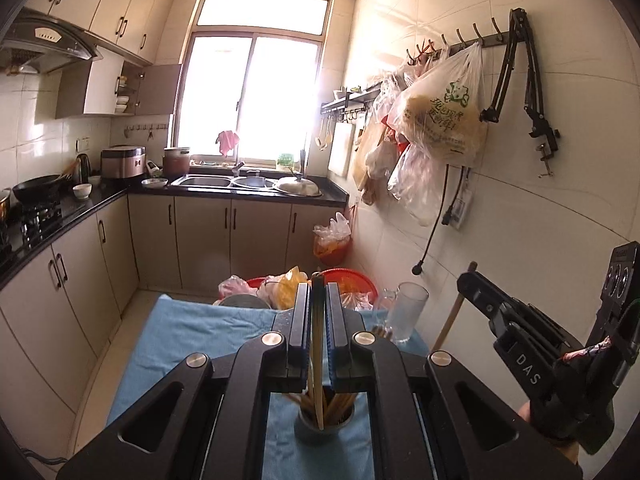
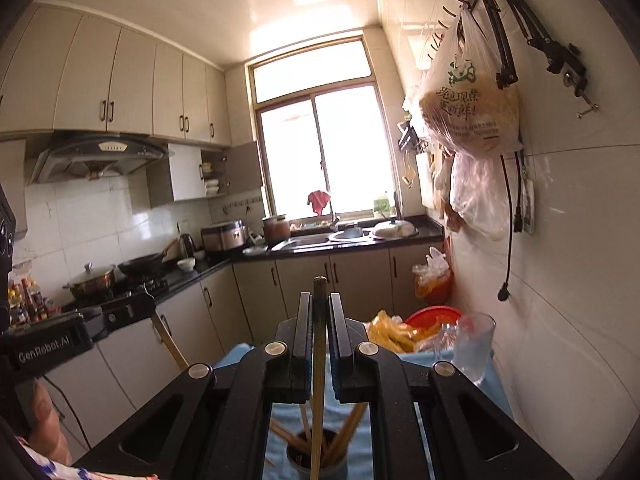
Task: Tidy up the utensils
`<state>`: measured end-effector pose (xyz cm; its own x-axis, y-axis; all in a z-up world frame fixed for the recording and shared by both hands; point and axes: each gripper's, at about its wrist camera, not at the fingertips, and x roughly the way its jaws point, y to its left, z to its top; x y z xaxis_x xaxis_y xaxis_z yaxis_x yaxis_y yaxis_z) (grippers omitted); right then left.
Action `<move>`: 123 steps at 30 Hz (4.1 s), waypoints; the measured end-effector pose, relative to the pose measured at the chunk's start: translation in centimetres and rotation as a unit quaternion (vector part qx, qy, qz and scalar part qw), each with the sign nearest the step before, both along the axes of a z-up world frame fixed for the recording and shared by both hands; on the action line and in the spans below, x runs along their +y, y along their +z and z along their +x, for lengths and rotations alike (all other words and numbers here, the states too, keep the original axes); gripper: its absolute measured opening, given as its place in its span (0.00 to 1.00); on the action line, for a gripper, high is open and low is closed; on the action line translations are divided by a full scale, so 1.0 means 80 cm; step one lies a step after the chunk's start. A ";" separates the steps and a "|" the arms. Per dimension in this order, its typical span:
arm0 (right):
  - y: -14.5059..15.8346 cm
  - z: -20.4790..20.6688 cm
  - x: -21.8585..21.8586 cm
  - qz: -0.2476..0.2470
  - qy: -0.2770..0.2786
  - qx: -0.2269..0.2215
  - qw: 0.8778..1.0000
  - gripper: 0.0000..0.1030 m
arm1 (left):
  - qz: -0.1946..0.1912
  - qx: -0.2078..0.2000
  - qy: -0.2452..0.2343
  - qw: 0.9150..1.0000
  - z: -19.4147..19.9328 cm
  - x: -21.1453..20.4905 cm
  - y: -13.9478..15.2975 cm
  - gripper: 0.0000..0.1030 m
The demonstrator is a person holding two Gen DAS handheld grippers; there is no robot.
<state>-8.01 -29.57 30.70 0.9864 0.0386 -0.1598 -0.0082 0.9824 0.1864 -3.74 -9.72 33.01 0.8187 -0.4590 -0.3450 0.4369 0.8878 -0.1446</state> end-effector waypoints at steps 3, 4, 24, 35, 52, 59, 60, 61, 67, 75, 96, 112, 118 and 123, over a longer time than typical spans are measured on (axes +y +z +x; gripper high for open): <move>-0.002 0.026 -0.007 0.018 0.000 -0.001 1.000 0.07 | 0.002 0.000 0.002 1.000 0.021 -0.012 -0.002 0.06; -0.003 0.033 -0.009 0.020 -0.001 -0.001 1.000 0.07 | 0.003 0.000 0.002 1.000 0.025 -0.015 -0.003 0.06; -0.085 0.091 -0.023 0.040 -0.007 0.054 0.998 0.07 | 0.045 0.013 0.000 0.999 0.063 -0.056 -0.078 0.06; -0.112 0.091 -0.016 0.039 0.003 0.081 0.996 0.07 | 0.056 0.024 0.010 0.998 0.062 -0.053 -0.104 0.06; -0.141 0.100 -0.004 0.033 0.015 0.113 0.993 0.07 | 0.059 0.055 0.017 0.997 0.073 -0.045 -0.137 0.06; -0.146 0.101 -0.002 0.034 0.015 0.120 0.992 0.07 | 0.067 0.064 0.013 0.996 0.075 -0.048 -0.149 0.06; -0.146 0.101 -0.002 0.033 0.015 0.120 0.992 0.07 | 0.068 0.062 0.015 0.996 0.074 -0.048 -0.150 0.06; -0.146 0.101 -0.002 0.034 0.015 0.119 0.992 0.07 | 0.071 0.059 0.015 0.996 0.074 -0.048 -0.150 0.06; -0.147 0.100 -0.003 0.038 0.015 0.121 0.992 0.08 | 0.073 0.058 0.015 0.996 0.074 -0.050 -0.150 0.06; -0.144 0.100 -0.004 0.035 0.020 0.121 0.992 0.08 | 0.073 0.057 0.018 0.996 0.070 -0.050 -0.152 0.06; -0.093 0.032 -0.009 0.023 -0.012 0.080 0.996 0.43 | 0.067 0.004 0.036 0.997 0.004 -0.019 -0.107 0.53; -0.110 -0.054 -0.019 0.027 -0.045 0.101 0.994 0.53 | 0.051 0.004 0.068 0.996 -0.067 0.026 -0.100 0.70; -0.117 -0.080 -0.012 0.020 -0.053 0.107 0.993 0.55 | 0.054 -0.023 0.089 0.994 -0.105 0.043 -0.103 0.87; -0.124 -0.100 0.005 0.011 -0.052 0.111 0.992 0.57 | 0.075 -0.088 0.140 0.983 -0.154 0.053 -0.102 1.00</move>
<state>-15.98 -29.18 20.76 0.9259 -0.0551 -0.3736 0.1361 0.9715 0.1941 -16.04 -5.50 24.87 0.9589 -0.1614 -0.2332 0.1782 0.9826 0.0528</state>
